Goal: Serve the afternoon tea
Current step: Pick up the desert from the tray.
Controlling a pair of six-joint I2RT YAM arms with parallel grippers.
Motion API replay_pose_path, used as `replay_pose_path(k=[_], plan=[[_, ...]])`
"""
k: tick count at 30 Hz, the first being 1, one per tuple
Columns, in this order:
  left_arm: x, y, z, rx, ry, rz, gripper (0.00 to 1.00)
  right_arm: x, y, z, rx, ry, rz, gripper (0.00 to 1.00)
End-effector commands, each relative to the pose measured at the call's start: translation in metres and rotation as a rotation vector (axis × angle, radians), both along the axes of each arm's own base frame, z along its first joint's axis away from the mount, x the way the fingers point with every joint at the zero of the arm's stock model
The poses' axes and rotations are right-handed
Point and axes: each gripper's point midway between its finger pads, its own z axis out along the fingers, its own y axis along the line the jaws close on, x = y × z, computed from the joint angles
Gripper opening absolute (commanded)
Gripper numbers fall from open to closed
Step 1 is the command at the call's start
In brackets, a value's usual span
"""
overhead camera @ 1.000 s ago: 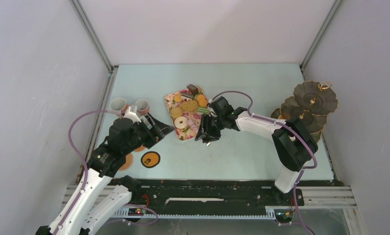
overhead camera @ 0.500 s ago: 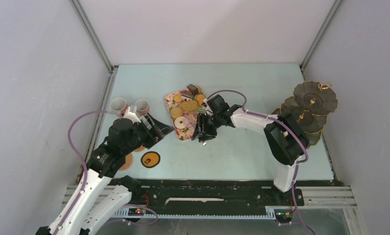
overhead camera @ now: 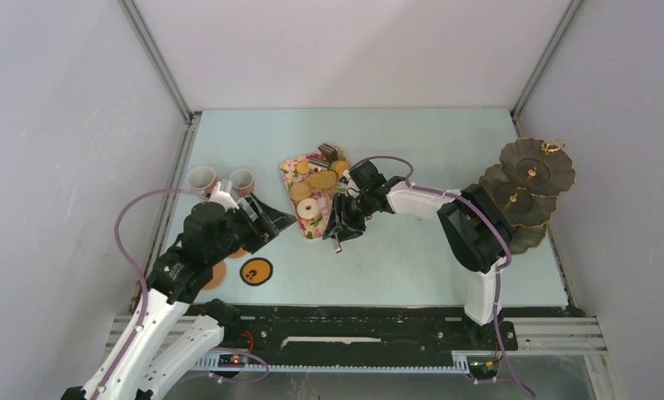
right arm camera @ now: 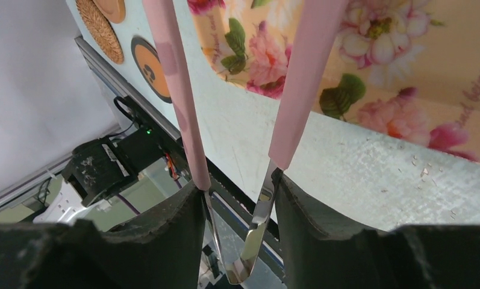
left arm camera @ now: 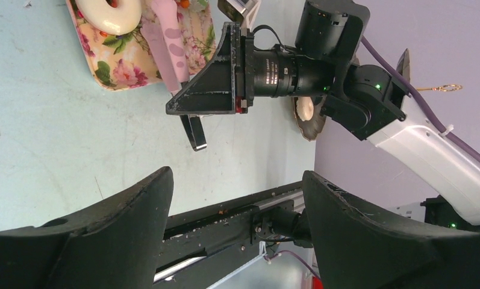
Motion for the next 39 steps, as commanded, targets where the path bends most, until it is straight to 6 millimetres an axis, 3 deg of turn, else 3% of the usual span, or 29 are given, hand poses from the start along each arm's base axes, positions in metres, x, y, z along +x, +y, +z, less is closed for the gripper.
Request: replay_pose_path(k=[1, 9, 27, 37, 39], plan=[[0.001, 0.001, 0.002, 0.002, -0.026, 0.002, 0.82, 0.013, 0.016, 0.019, 0.067, 0.002, 0.002, 0.46], [0.001, 0.001, 0.004, 0.005, -0.031, 0.0, 0.82, 0.006, 0.015, 0.032, 0.095, -0.001, 0.046, 0.46], [0.002, 0.001, 0.004, 0.007, -0.036, -0.008, 0.83, 0.011, 0.029, 0.023, 0.098, 0.083, 0.004, 0.41], [0.003, 0.002, 0.005, 0.008, -0.04, -0.011, 0.83, 0.018, 0.025, 0.032, 0.111, 0.086, 0.003, 0.02], [0.003, 0.002, 0.005, 0.007, -0.04, -0.013, 0.83, 0.022, 0.024, 0.042, 0.114, 0.058, -0.001, 0.0]])
